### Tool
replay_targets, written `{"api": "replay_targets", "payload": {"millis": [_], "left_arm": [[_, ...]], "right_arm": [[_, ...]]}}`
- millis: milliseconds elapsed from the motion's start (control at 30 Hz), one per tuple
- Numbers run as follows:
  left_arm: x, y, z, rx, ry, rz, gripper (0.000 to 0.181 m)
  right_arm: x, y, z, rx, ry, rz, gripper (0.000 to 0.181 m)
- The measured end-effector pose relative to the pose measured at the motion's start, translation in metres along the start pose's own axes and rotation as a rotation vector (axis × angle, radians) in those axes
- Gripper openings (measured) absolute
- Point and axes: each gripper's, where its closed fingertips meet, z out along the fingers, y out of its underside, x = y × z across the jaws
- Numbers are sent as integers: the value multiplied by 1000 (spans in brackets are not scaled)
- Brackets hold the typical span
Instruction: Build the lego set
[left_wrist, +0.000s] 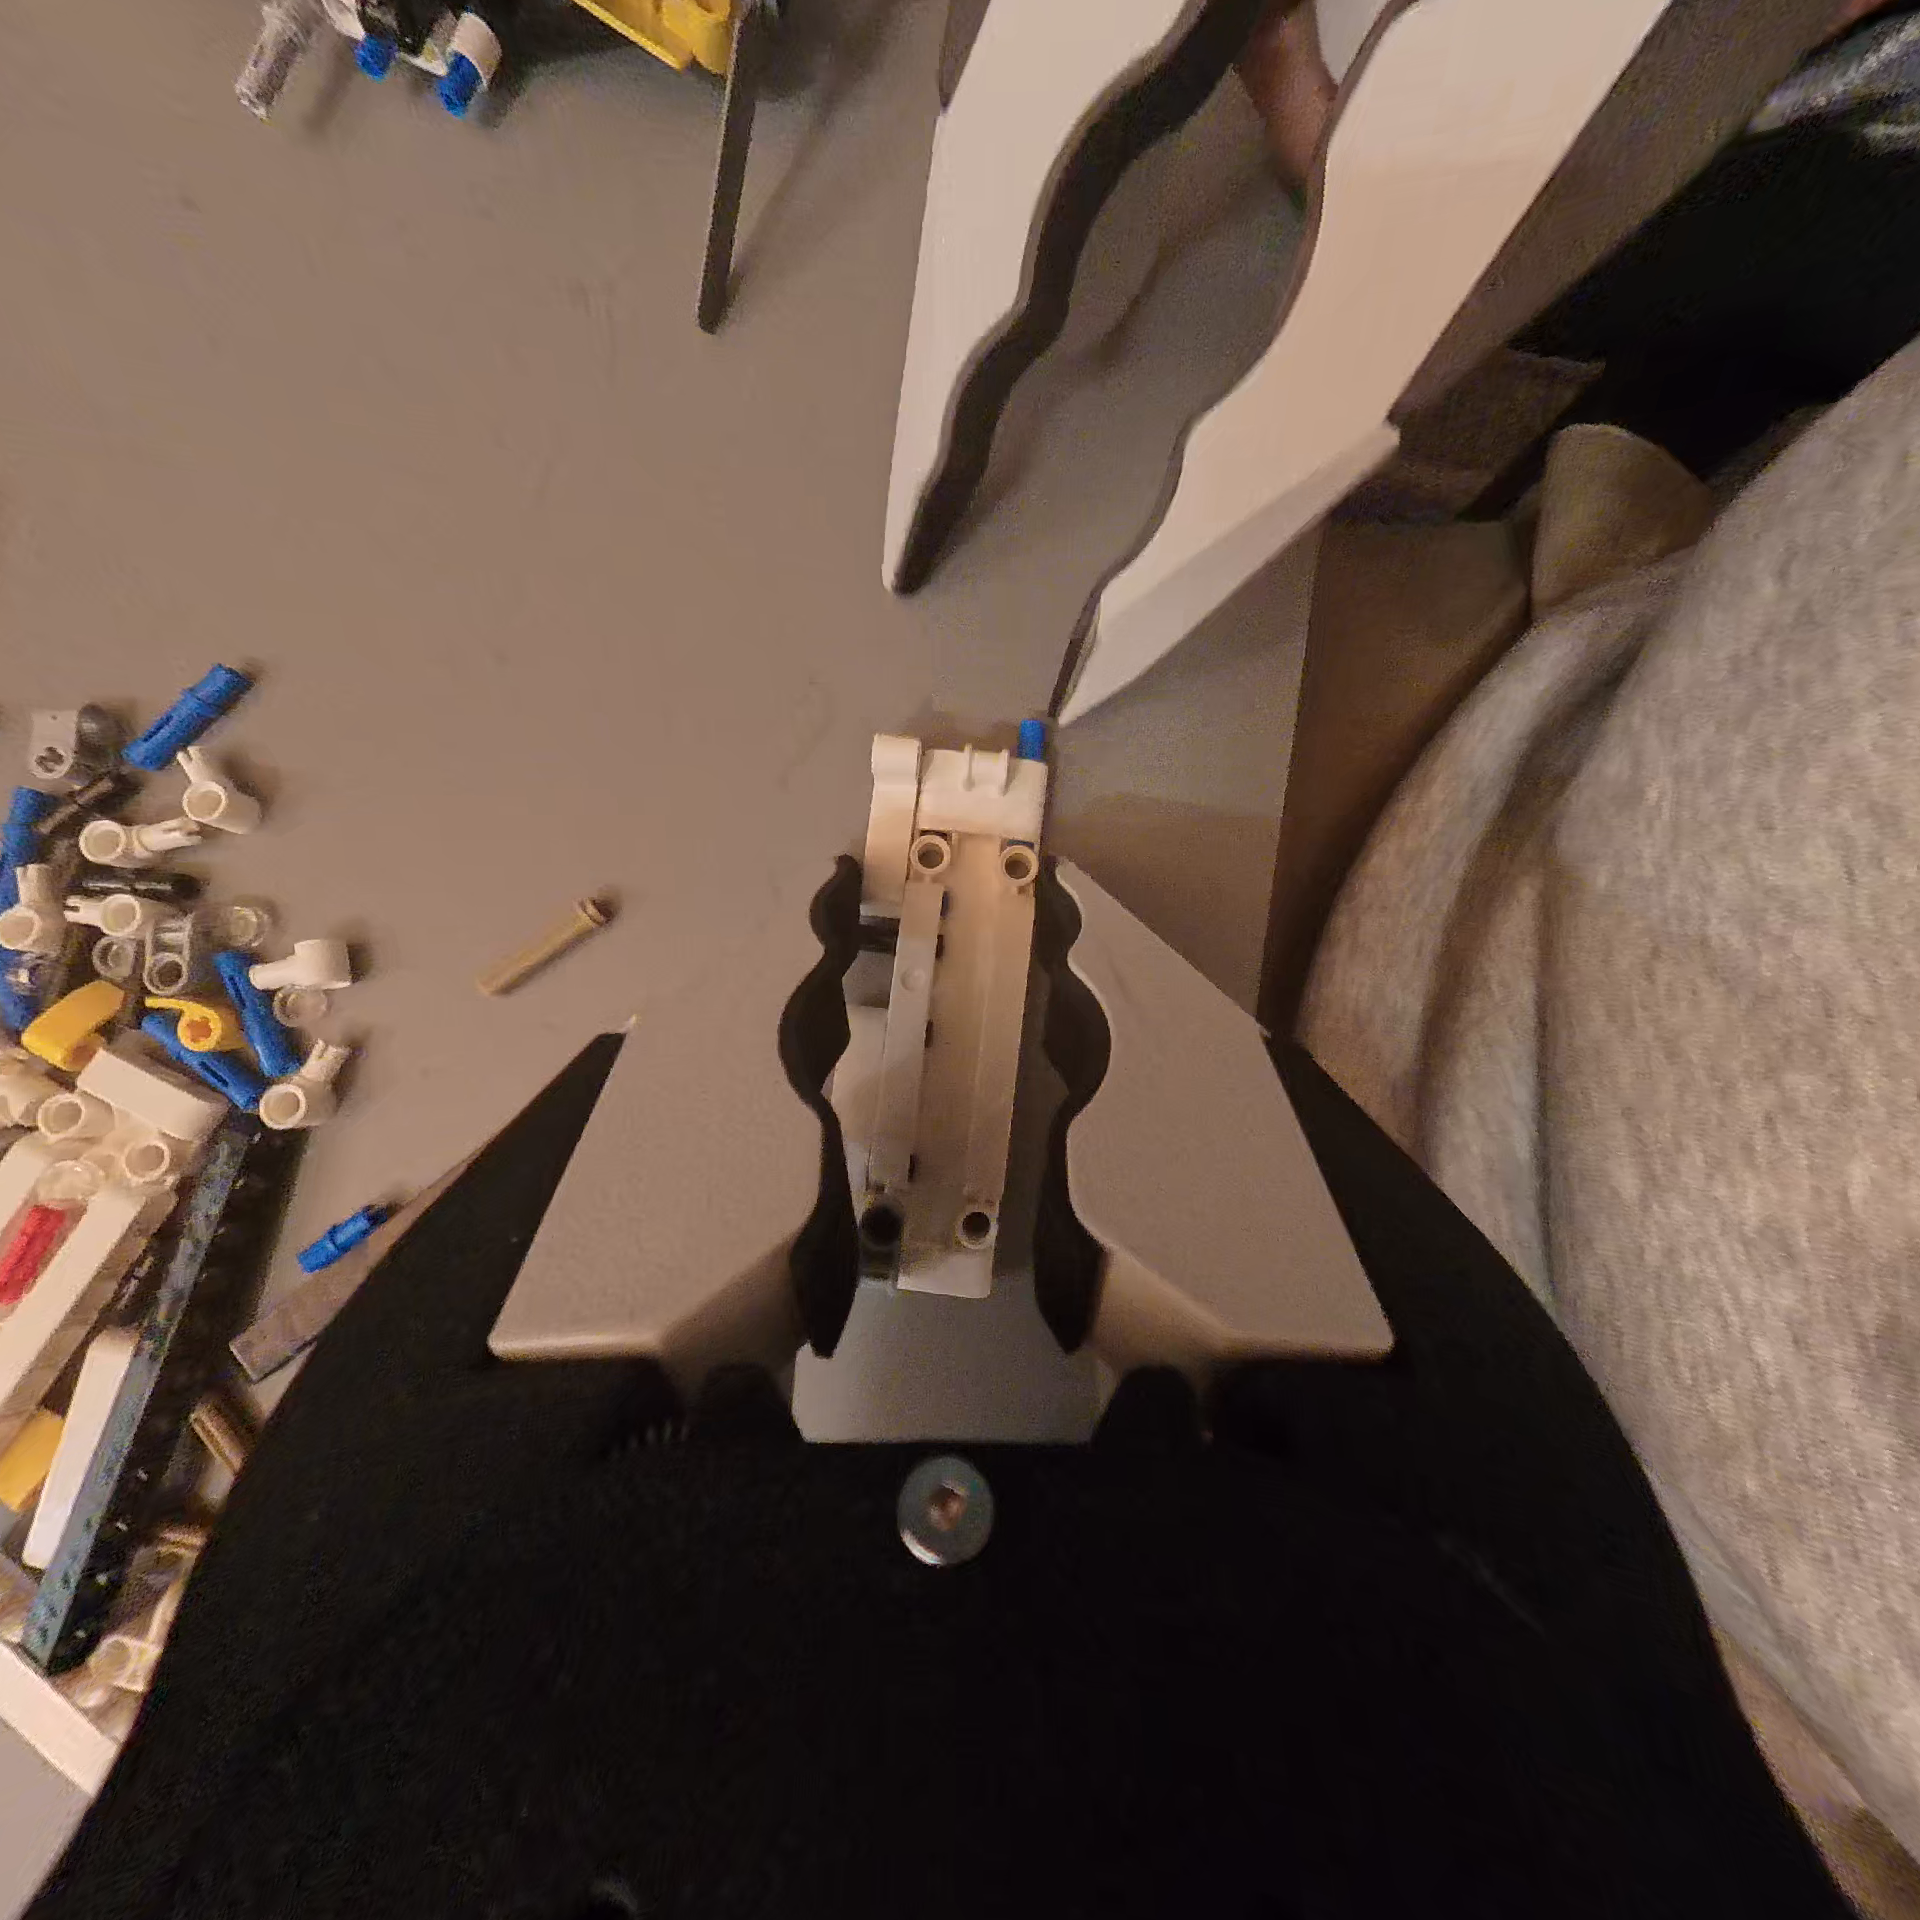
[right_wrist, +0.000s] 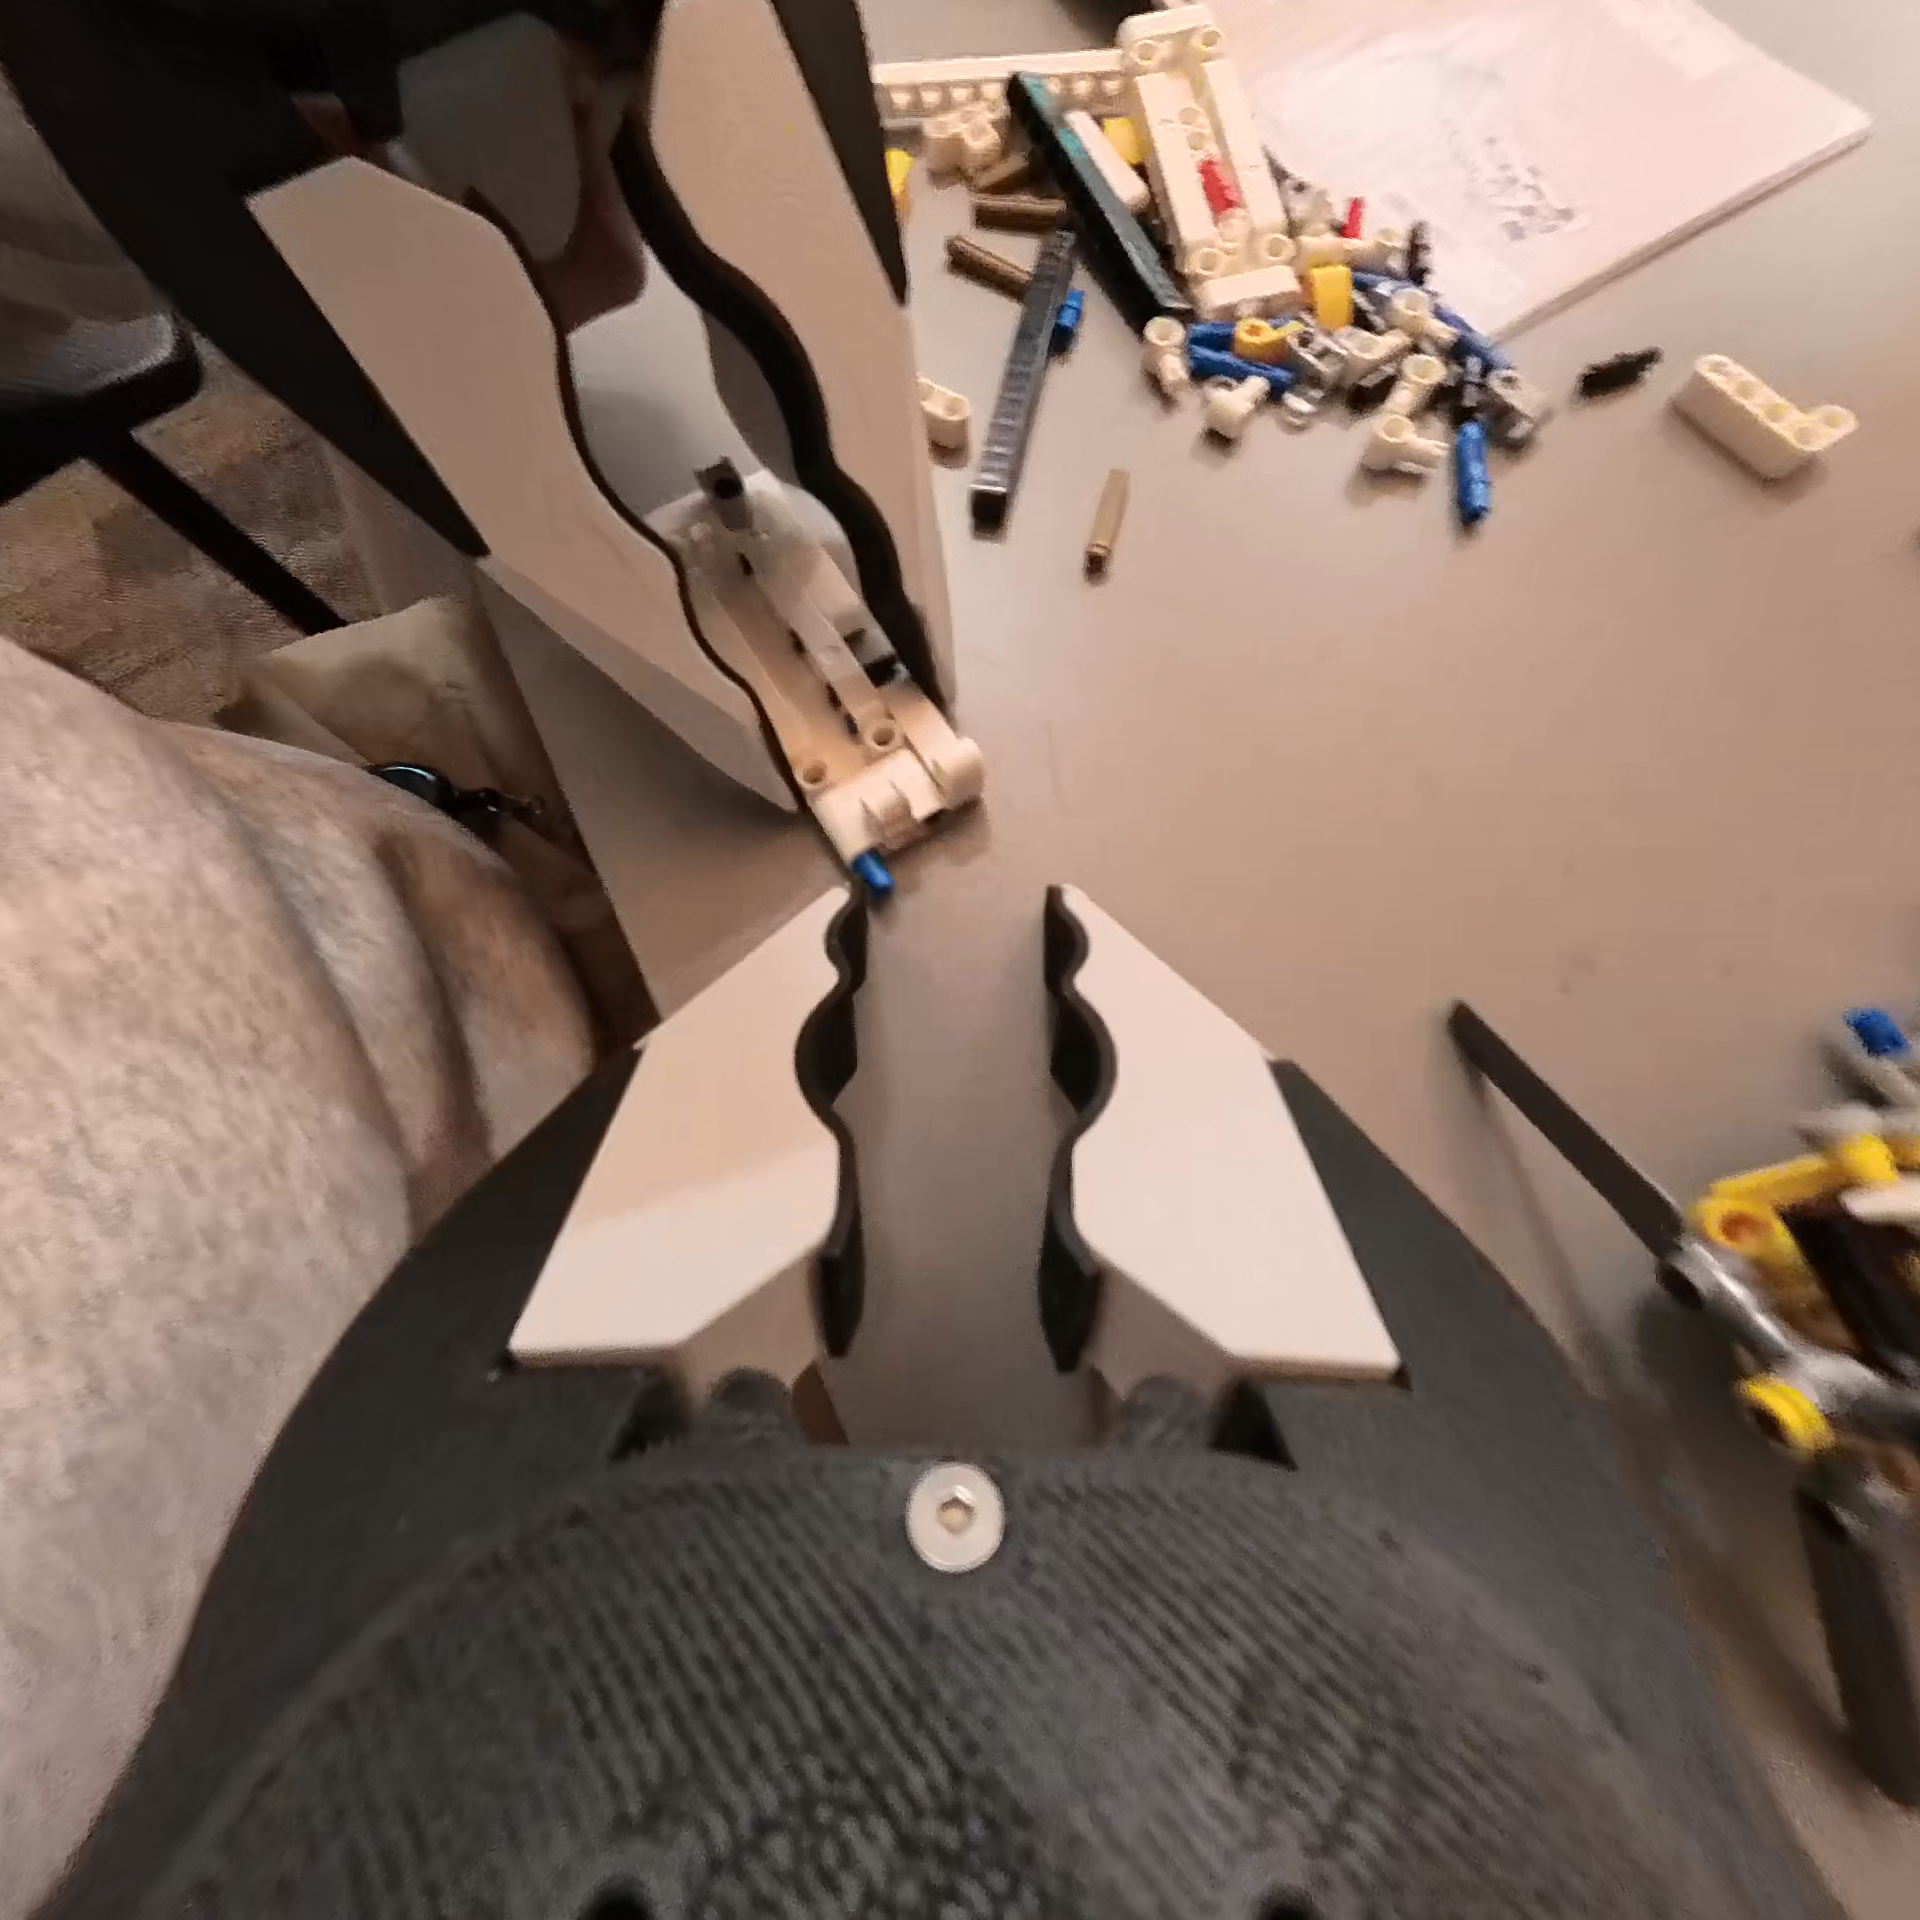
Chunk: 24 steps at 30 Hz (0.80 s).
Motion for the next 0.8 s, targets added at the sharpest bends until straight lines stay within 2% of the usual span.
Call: {"api": "replay_targets", "payload": {"millis": [33, 133, 300, 433, 500, 700, 800], "left_arm": [[-1, -2, 1, 1, -3, 2, 34], [0, -14, -5, 64, 11, -23, 50], [-18, -32, -50, 300, -10, -188, 55], [-58, -15, -78, 438, -214, -320, 52], [-66, -7, -90, 527, -281, -373, 49], [-47, -8, -113, 836, -189, -478, 47], [-50, -9, -118, 876, -186, -492, 47]], "right_arm": [[4, 1, -3, 8, 8, 15, 35], [11, -4, -11, 68, 12, 63, 38], [20, -10, -17, 136, 109, 61, 33], [37, -10, -20, 153, 289, 47, 32], [48, -11, -24, 174, 377, 64, 31], [53, -21, -39, 284, 527, -2, 14], [48, -22, -43, 341, 567, -59, 0]]}}
